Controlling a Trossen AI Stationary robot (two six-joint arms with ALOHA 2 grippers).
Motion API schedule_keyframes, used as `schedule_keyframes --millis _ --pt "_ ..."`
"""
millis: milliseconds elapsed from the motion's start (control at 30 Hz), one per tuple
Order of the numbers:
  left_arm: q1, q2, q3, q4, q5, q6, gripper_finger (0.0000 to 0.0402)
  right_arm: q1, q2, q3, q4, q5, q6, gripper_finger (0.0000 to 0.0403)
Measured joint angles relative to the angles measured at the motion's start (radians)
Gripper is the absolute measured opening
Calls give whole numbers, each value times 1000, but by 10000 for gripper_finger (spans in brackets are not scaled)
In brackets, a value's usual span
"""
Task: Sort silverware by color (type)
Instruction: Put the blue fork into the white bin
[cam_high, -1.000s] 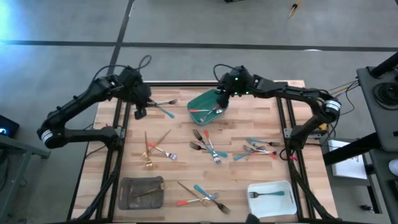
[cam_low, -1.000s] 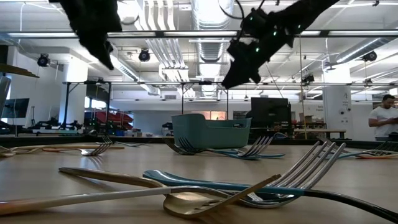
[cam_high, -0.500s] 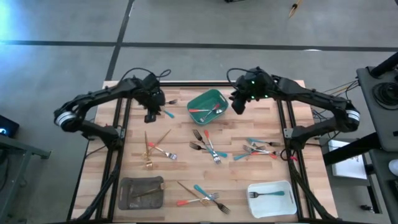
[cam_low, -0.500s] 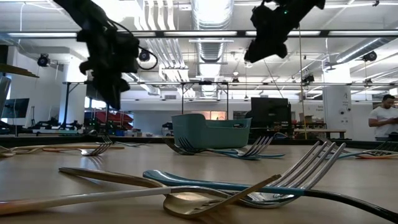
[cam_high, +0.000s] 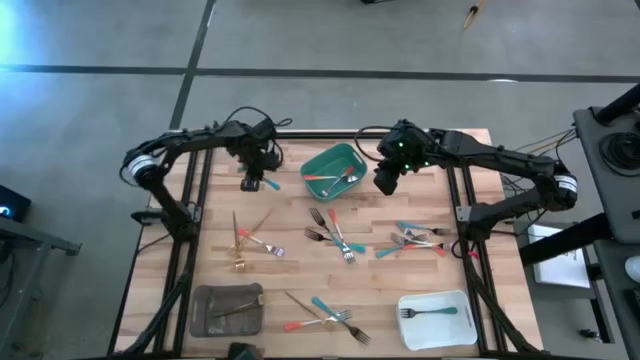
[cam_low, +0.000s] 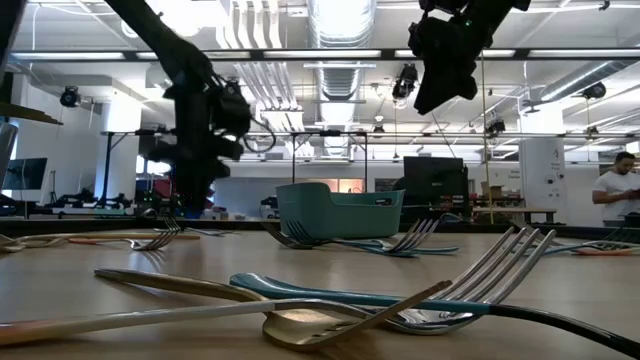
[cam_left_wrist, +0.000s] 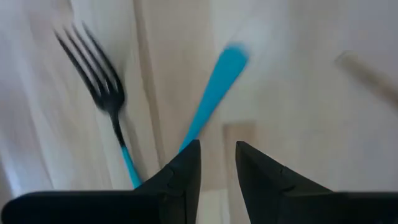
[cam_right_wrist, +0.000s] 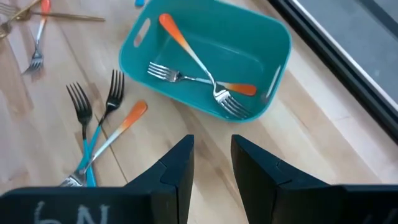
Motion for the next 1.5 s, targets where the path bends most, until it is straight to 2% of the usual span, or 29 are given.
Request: schedule_keyframes --millis 133,800,1100,1267,1500 --pt "13 48 9 5 -77 15 84 0 0 -4 -3 0 0 98" --pt "24 75 9 72 -82 -12 84 -1 0 -4 -1 25 -20 83" --pt "24 75 7 62 -83 -32 84 0 0 -4 -1 26 -20 84" --pt "23 75 6 16 -85 12 84 0 0 -4 -1 26 -20 78" --pt "22 75 6 65 -123 5 84 0 0 -4 -1 26 -21 81"
